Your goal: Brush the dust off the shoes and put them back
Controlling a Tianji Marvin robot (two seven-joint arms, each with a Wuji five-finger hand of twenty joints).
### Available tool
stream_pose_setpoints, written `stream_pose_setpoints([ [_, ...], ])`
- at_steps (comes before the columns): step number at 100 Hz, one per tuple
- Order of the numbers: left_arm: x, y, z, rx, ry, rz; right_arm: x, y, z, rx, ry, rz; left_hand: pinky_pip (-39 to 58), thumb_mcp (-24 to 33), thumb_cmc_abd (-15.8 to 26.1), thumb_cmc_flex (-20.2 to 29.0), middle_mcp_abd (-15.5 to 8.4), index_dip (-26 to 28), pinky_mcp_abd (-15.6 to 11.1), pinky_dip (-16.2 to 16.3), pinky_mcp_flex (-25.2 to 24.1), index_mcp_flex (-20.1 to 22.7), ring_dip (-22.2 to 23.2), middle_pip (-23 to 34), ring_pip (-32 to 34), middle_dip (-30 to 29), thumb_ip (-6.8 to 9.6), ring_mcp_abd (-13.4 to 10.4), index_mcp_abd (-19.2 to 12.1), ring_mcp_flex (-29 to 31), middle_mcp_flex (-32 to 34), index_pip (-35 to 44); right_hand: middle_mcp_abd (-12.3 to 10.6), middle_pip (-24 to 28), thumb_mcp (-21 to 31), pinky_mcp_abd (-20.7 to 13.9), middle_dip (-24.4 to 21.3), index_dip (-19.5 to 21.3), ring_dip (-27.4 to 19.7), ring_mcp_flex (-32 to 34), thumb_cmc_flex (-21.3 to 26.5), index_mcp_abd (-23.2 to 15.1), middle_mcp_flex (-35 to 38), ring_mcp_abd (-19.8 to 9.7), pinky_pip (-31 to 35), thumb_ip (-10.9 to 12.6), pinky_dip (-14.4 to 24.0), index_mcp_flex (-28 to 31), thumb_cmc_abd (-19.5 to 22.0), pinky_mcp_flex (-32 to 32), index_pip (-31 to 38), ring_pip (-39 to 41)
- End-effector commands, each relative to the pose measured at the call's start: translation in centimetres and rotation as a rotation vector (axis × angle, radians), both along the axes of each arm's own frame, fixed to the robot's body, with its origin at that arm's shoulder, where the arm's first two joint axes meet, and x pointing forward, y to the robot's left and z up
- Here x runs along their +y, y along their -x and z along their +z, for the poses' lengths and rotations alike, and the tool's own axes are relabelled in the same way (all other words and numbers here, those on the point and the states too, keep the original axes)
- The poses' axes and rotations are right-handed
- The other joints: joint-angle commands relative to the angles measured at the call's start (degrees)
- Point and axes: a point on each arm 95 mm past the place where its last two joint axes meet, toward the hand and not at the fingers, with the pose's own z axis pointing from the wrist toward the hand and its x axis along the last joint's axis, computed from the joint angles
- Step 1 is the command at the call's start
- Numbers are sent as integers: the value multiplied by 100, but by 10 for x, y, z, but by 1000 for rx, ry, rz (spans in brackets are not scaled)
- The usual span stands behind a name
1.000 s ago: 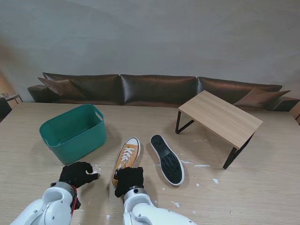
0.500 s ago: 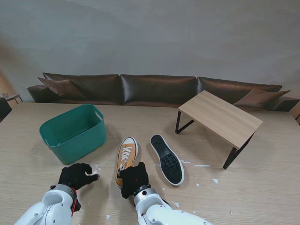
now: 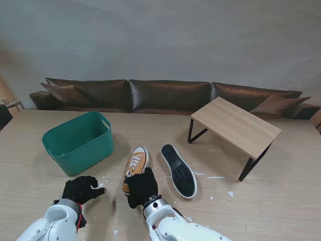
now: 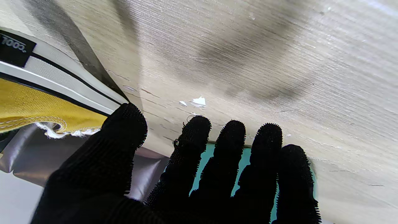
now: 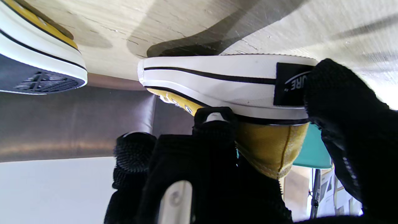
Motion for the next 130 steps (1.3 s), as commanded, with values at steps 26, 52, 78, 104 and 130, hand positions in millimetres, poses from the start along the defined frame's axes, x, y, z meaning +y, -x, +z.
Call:
stream_pose_setpoints([
  [26, 0, 1, -2, 21, 8, -1, 1, -10, 16, -79, -25, 22, 203, -1, 102, 92, 102, 29, -54, 53, -85, 128, 67, -26, 95, 71, 134, 81, 81, 74, 64, 36, -493, -132, 923, -320, -15, 874, 185, -80, 480, 1323, 375, -876, 180, 220, 330, 1447, 269, 3017, 3478, 132],
  [52, 2, 0, -4, 26, 8, -2, 0, -15, 24, -110, -37, 33, 191, -13, 108, 91, 109, 27, -58, 49, -96, 120, 66, -36, 90, 67, 134, 81, 81, 62, 50, 29, -501, -160, 943, -375, 20, 874, 235, -77, 487, 1362, 393, -943, 211, 221, 397, 1439, 290, 3026, 3487, 140],
  [78, 3, -1, -5, 28, 9, -6, 6, -19, 29, -137, -32, 69, 183, -28, 109, 91, 106, 26, -55, 47, -100, 116, 67, -40, 91, 65, 135, 80, 91, 64, 37, 25, -516, -157, 906, -440, 63, 898, 242, -75, 500, 1357, 314, -944, 141, 229, 400, 1355, 360, 3015, 3516, 104],
  [104, 4, 0, -5, 28, 9, -4, 6, -25, 45, -171, -22, 75, 177, -25, 99, 89, 109, 27, -59, 46, -105, 118, 67, -41, 89, 65, 136, 81, 82, 61, 38, 27, -524, -151, 881, -456, 85, 886, 242, -74, 513, 1362, 283, -953, 98, 236, 406, 1328, 377, 3008, 3535, 85],
  [130, 5, -1, -6, 26, 15, -12, -1, -39, 74, -216, -19, 50, 152, -22, 98, 85, 104, 25, -61, 35, -117, 112, 65, -44, 82, 62, 135, 76, 75, 55, 36, 22, -529, -143, 878, -458, 95, 876, 244, -73, 524, 1348, 275, -957, 90, 240, 418, 1325, 377, 3009, 3541, 79],
])
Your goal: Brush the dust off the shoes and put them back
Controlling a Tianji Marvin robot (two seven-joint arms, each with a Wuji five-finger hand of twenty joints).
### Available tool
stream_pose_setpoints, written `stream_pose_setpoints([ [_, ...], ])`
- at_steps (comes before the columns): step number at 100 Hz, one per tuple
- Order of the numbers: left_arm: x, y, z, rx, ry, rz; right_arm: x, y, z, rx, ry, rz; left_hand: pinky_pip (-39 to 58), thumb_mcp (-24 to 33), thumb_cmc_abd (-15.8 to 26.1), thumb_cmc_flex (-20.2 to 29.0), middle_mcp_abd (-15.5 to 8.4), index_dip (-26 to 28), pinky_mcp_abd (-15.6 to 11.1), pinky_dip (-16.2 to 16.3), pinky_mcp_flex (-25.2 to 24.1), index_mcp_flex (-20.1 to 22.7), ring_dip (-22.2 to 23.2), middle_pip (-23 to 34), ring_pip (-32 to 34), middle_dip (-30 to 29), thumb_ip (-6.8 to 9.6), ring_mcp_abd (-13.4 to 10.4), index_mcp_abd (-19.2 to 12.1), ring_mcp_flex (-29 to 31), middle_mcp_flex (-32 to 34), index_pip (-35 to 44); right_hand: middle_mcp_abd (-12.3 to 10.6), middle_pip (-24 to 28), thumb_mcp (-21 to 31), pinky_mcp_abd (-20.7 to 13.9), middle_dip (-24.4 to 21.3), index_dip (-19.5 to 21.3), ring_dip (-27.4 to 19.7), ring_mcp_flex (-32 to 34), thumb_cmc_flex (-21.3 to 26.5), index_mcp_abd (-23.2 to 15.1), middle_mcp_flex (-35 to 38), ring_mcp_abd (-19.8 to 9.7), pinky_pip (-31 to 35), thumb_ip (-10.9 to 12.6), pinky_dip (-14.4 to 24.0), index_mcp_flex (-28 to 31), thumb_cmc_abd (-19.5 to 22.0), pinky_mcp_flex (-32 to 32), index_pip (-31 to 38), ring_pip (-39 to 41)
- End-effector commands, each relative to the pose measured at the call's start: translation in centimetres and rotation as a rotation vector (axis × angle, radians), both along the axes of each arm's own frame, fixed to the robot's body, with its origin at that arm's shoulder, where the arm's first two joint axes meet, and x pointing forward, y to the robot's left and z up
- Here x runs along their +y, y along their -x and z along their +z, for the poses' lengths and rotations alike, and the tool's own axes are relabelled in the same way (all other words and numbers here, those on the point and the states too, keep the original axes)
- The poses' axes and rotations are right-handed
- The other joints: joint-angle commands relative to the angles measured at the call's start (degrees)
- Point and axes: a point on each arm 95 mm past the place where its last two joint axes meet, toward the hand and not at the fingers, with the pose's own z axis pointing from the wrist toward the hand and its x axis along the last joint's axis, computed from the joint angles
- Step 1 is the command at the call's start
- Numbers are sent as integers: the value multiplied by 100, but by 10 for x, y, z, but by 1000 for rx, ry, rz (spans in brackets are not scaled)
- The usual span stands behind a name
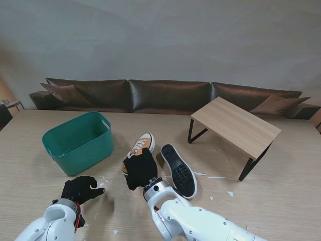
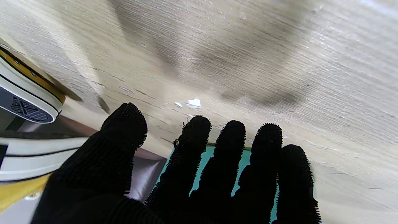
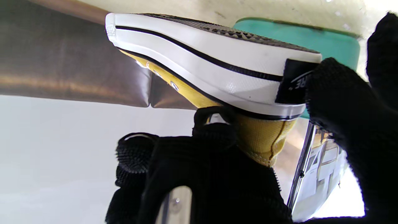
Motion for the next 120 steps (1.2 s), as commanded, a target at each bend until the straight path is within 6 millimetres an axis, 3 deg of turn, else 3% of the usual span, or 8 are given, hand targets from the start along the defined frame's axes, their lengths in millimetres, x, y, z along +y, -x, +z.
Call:
stream_pose_setpoints([
  [1, -1, 1, -3, 21, 11, -7, 0, -9, 23, -46, -14, -6, 151, -21, 99, 86, 101, 21, -61, 35, -114, 98, 65, -33, 81, 59, 135, 74, 73, 52, 36, 16, -525, -160, 816, -165, 100, 874, 79, -132, 577, 964, 141, -956, 90, 362, 137, 1043, 405, 2812, 3744, -11],
  [43, -1, -5, -5, 25, 20, -23, -24, -41, 87, -159, 17, -71, 150, -28, 99, 83, 104, 21, -61, 36, -114, 108, 64, -38, 75, 52, 135, 67, 72, 46, 31, 19, -517, -158, 782, -170, 106, 867, 78, -133, 580, 968, 123, -964, 73, 364, 148, 1035, 429, 2809, 3746, -23],
  [68, -3, -11, -7, 32, 30, -32, -57, -62, 127, -210, 47, -145, 143, -35, 105, 91, 110, 17, -66, 34, -121, 100, 62, -43, 70, 46, 136, 74, 77, 39, 28, 13, -487, -152, 786, -159, 110, 866, 77, -133, 611, 968, 114, -960, 61, 367, 153, 1035, 392, 2804, 3747, -29],
  [90, -4, -16, -10, 43, 38, -40, -82, -83, 145, -230, 89, -197, 136, -43, 110, 92, 118, 18, -69, 31, -121, 107, 62, -47, 68, 42, 137, 83, 76, 41, 24, 15, -465, -153, 785, -106, 108, 865, 74, -134, 622, 970, 116, -919, 44, 365, 168, 1033, 369, 2797, 3745, -30],
  [120, -6, -22, -13, 55, 50, -51, -113, -107, 151, -230, 147, -263, 91, -45, 114, 93, 115, 10, -78, 14, -154, 72, 59, -60, 54, 33, 139, 69, 80, 16, 5, -4, -438, -159, 780, -60, 104, 863, 74, -135, 649, 989, 125, -882, 35, 366, 189, 1030, 345, 2793, 3731, -17],
])
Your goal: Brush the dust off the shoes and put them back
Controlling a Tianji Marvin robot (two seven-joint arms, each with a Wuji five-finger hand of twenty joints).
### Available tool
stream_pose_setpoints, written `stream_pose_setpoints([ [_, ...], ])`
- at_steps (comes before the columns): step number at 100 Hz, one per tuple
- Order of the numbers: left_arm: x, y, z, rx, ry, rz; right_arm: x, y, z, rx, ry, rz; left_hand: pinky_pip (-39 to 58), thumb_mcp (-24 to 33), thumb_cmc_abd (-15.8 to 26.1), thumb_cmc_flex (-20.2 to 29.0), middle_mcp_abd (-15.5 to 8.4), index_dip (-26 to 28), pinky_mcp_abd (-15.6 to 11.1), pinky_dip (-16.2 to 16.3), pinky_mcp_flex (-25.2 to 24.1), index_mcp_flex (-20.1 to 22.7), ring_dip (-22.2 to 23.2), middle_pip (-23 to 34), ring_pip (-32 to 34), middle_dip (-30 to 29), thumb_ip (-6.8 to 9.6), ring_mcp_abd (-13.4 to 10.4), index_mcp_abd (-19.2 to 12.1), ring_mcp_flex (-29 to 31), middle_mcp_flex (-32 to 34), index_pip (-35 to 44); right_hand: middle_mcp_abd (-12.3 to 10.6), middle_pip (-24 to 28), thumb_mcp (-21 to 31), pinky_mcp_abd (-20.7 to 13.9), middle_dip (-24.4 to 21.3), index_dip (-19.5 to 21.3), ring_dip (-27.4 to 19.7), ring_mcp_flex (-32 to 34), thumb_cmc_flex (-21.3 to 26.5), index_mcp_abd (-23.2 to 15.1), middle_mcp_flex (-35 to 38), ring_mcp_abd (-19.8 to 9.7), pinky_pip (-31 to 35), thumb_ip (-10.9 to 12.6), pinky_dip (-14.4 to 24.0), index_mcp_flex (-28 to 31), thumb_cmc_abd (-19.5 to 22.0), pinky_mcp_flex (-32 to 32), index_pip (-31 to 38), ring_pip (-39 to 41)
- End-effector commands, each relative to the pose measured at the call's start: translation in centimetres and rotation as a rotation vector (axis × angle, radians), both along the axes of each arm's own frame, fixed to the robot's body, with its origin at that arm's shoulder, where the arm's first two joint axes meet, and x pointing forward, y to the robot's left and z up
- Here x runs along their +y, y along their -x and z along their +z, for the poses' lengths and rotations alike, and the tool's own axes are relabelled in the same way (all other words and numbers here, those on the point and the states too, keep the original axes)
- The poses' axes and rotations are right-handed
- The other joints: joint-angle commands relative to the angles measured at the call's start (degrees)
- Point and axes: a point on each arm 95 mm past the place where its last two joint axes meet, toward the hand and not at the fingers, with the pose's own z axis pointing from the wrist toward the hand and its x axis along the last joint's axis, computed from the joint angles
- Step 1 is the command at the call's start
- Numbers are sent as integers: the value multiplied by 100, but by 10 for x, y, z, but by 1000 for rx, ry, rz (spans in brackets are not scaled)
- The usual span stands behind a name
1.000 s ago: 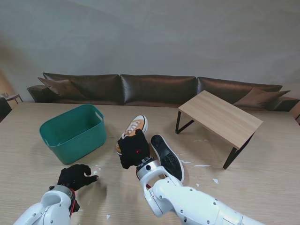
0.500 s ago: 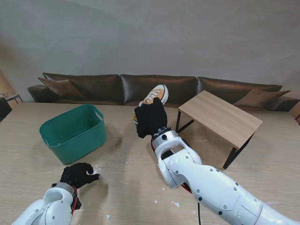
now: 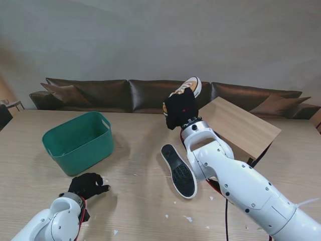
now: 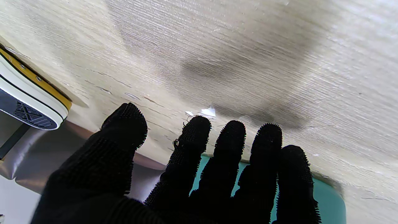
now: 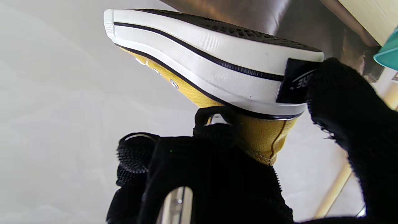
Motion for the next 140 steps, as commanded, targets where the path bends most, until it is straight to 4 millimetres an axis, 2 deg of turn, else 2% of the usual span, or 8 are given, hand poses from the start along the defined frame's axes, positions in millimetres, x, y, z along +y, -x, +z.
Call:
stream_pose_setpoints([
  [1, -2, 0, -3, 23, 9, -9, -11, -9, 7, -9, 19, -29, 90, -46, 115, 92, 113, 10, -78, 13, -107, 75, 59, -52, 54, 33, 139, 70, 78, 17, 4, -4, -427, -186, 778, -54, 100, 832, 73, -143, 665, 962, 116, -880, 35, 365, 186, 988, 340, 2792, 3749, -47],
  [39, -3, -1, -4, 37, 13, -10, -45, -37, -3, 7, 49, -143, 61, -53, 123, 100, 121, 8, -78, 3, -118, 75, 60, -72, 46, 8, 141, 76, 86, 10, -9, -5, -400, -195, 760, -9, 98, 831, 75, -144, 681, 979, 127, -833, 44, 364, 208, 988, 328, 2796, 3732, -26],
  [64, -3, -3, -5, 45, 15, -16, -61, -43, -16, 24, 27, -205, 51, -58, 130, 98, 124, 5, -77, 1, -118, 68, 61, -70, 46, 5, 141, 71, 80, 9, -7, -10, -364, -204, 748, 40, 97, 829, 72, -146, 701, 992, 132, -804, 46, 367, 208, 990, 311, 2793, 3715, -14],
  [104, -5, -4, -6, 55, 15, -15, -70, -46, -45, 57, -12, -240, 37, -69, 143, 106, 122, 1, -78, -1, -126, 55, 66, -70, 55, 3, 143, 77, 88, 16, -7, -18, -349, -206, 711, 109, 101, 833, 56, -147, 680, 992, 101, -739, 30, 369, 194, 991, 369, 2788, 3713, -11],
  [140, -6, -3, -7, 62, 16, -13, -75, -46, -62, 72, -31, -270, 34, -75, 137, 105, 125, 1, -77, 1, -127, 61, 67, -75, 56, 2, 144, 79, 94, 17, -14, -17, -344, -197, 613, 163, 66, 807, 34, -150, 616, 883, 67, -711, -22, 358, 170, 961, 415, 2776, 3615, -8],
])
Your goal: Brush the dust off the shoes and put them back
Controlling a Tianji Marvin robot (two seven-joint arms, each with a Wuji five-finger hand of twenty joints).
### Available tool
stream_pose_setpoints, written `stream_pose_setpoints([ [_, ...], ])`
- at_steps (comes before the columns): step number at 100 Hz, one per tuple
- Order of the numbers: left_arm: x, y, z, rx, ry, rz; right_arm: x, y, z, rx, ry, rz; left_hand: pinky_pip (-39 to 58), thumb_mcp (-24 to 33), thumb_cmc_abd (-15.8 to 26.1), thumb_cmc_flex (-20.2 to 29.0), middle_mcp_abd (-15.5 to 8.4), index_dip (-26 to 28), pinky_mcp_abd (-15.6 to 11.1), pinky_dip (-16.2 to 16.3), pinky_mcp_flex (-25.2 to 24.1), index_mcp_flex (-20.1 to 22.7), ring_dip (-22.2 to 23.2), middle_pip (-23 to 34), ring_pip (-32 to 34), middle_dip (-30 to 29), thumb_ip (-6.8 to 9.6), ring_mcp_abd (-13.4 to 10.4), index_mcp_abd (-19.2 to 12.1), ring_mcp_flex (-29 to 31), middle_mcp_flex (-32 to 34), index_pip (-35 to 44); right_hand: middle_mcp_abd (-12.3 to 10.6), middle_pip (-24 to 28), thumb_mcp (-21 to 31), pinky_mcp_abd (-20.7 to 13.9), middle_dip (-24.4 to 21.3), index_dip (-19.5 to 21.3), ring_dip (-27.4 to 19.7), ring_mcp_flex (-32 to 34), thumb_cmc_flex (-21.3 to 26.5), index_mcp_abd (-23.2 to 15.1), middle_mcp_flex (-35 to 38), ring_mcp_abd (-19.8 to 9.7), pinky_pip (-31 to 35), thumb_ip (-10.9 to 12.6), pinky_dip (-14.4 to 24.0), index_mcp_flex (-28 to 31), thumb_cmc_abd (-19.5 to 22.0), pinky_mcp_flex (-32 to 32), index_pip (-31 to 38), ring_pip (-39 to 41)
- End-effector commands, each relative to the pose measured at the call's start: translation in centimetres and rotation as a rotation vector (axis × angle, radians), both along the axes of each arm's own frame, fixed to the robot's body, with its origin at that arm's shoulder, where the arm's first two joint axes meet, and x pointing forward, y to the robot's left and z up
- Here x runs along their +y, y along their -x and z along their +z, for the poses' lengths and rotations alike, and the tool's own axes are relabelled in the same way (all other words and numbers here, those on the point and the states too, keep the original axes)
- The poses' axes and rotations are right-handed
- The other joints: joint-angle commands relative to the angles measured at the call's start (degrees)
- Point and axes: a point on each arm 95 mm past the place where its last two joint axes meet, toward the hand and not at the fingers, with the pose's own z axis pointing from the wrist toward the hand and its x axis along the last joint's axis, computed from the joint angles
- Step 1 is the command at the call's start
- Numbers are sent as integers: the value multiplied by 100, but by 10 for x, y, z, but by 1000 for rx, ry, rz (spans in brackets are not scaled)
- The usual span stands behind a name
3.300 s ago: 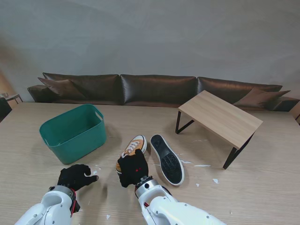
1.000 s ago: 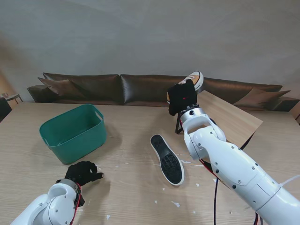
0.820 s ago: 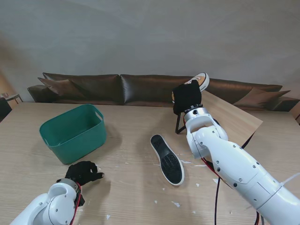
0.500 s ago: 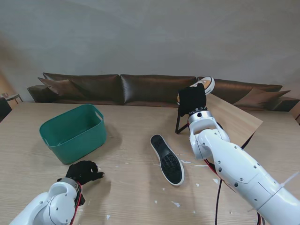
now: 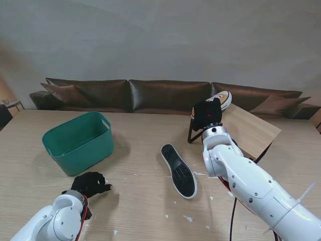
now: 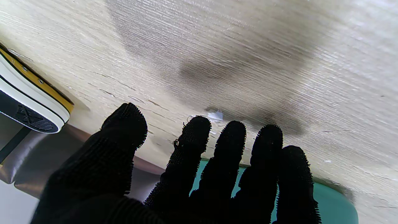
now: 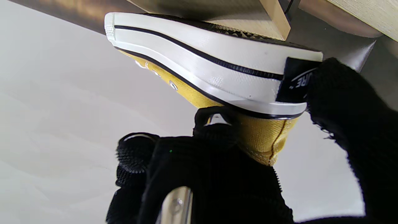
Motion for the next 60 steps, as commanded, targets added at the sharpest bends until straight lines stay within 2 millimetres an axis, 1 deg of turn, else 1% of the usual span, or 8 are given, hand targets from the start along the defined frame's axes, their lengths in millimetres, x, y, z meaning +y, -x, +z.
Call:
stream_pose_setpoints([
  [1, -1, 4, -6, 38, 8, -3, 0, -1, -1, 3, 0, -7, 34, -75, 139, 106, 100, 1, -77, 0, -103, 66, -46, -25, -83, 2, 144, 25, 94, 59, -14, -15, -343, -196, 610, 121, 61, 805, 33, -150, 613, 864, 68, -710, -22, 358, 165, 961, 415, 2775, 3609, -9],
  [16, -2, 4, -6, 38, 7, -2, -4, -4, -5, 2, 10, -16, 36, -70, 134, 111, 105, 2, -76, 2, -98, 64, -44, -22, -81, 5, 144, 28, 92, 60, -8, -15, -328, -260, 508, 140, -36, 778, 4, -150, 593, 707, 43, -691, -44, 350, 156, 958, 407, 2770, 3515, -56],
  [25, -2, 3, -6, 39, 7, -5, -7, -5, -8, 1, 14, -28, 42, -70, 139, 105, 96, 3, -72, 7, -95, 62, -43, -20, -77, 6, 143, 16, 83, 63, -6, -14, -289, -314, 436, 173, -114, 760, -9, -150, 561, 542, -1, -694, -62, 341, 149, 926, 413, 2764, 3421, -76],
  [36, -2, 3, -6, 41, 7, -6, -10, -4, -11, -1, 15, -43, 42, -67, 139, 107, 98, 4, -72, 10, -95, 70, -43, -16, -78, 9, 144, 21, 92, 58, -1, -11, -255, -327, 313, 249, -188, 756, -39, -150, 450, 341, -149, -683, -103, 326, 134, 743, 503, 2749, 3272, -126],
  [39, -2, 3, -6, 41, 7, -6, -10, -4, -11, 0, 17, -46, 42, -69, 131, 105, 100, 3, -72, 10, -95, 66, -42, -16, -74, 9, 143, 21, 86, 66, -1, -13, -238, -336, 251, 321, -233, 743, -65, -149, 398, 303, -225, -646, -143, 323, 119, 663, 546, 2740, 3189, -151],
  [60, -2, 4, -6, 44, 3, -7, -12, -2, -15, 1, 24, -57, 51, -63, 133, 103, 102, 4, -75, 18, -81, 71, -40, -14, -67, 13, 143, 17, 80, 74, 2, -9, -97, -450, -119, 450, -482, 466, -271, -152, 169, 356, -646, -496, -270, 385, 149, 74, 640, 2417, 2648, -394],
])
